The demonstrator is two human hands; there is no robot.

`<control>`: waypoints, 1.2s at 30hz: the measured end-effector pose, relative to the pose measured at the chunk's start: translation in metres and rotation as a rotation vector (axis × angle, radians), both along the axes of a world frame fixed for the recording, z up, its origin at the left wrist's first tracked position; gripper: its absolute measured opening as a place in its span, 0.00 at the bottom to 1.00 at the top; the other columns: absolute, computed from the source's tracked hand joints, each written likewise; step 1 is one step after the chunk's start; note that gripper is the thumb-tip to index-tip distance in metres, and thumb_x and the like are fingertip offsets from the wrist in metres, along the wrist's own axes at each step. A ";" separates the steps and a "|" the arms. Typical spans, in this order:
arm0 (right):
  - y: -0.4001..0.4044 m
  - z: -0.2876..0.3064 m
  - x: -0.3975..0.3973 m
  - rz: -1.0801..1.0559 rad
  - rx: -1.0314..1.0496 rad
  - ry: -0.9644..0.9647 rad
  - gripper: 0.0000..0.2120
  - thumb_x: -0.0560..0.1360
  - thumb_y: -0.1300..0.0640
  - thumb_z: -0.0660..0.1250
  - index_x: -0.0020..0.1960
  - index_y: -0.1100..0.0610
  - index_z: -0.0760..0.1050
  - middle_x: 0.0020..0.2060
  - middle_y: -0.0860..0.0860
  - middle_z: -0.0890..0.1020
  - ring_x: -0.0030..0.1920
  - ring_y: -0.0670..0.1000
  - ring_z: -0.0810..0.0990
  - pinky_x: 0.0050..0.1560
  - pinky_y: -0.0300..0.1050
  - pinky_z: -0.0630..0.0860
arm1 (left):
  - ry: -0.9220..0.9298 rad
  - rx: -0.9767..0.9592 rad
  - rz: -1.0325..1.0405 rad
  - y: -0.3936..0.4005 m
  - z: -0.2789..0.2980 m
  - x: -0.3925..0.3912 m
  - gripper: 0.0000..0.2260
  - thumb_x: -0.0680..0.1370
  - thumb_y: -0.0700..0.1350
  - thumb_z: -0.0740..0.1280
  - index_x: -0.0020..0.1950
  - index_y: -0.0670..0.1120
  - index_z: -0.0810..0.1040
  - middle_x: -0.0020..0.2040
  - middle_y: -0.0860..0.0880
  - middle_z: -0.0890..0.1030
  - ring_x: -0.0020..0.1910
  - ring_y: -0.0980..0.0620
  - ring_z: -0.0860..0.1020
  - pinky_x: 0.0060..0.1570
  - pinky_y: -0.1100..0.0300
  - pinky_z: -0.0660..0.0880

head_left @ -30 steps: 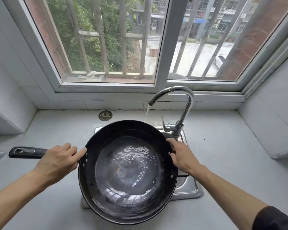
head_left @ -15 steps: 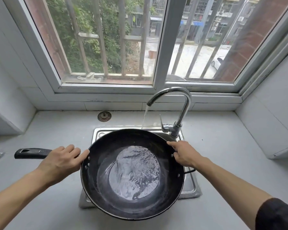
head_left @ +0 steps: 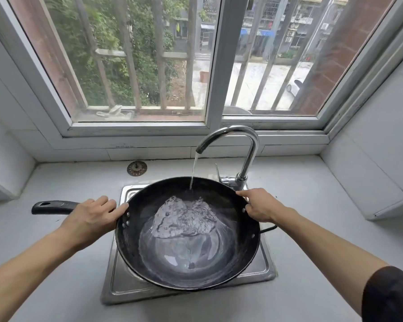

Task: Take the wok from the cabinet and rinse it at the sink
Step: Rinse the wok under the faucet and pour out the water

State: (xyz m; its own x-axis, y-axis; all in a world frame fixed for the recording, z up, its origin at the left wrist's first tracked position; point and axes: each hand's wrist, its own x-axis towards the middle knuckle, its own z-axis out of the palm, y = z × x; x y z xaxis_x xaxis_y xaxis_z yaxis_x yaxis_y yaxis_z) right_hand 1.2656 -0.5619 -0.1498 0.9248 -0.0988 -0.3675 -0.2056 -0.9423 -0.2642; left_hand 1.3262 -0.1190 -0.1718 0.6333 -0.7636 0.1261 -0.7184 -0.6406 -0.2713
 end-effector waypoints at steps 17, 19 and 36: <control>-0.028 0.041 -0.036 -0.064 -0.129 0.077 0.25 0.71 0.62 0.60 0.66 0.47 0.75 0.59 0.54 0.81 0.58 0.58 0.79 0.57 0.54 0.78 | 0.080 -0.086 -0.111 -0.054 -0.014 0.007 0.26 0.57 0.38 0.81 0.54 0.42 0.82 0.36 0.46 0.79 0.32 0.45 0.77 0.22 0.58 0.74; -0.032 0.043 -0.042 -0.081 -0.140 0.073 0.26 0.72 0.62 0.60 0.68 0.46 0.74 0.59 0.53 0.81 0.57 0.57 0.79 0.56 0.53 0.78 | 0.087 -0.107 -0.127 -0.060 -0.018 0.009 0.24 0.59 0.37 0.79 0.54 0.42 0.82 0.35 0.46 0.78 0.32 0.45 0.77 0.22 0.57 0.74; -0.051 0.053 -0.065 -0.190 -0.219 -0.033 0.30 0.72 0.63 0.58 0.73 0.48 0.69 0.67 0.50 0.77 0.64 0.54 0.77 0.59 0.50 0.77 | 0.093 -0.152 -0.110 -0.098 -0.031 0.021 0.17 0.72 0.43 0.58 0.57 0.44 0.80 0.37 0.47 0.77 0.34 0.45 0.77 0.26 0.55 0.76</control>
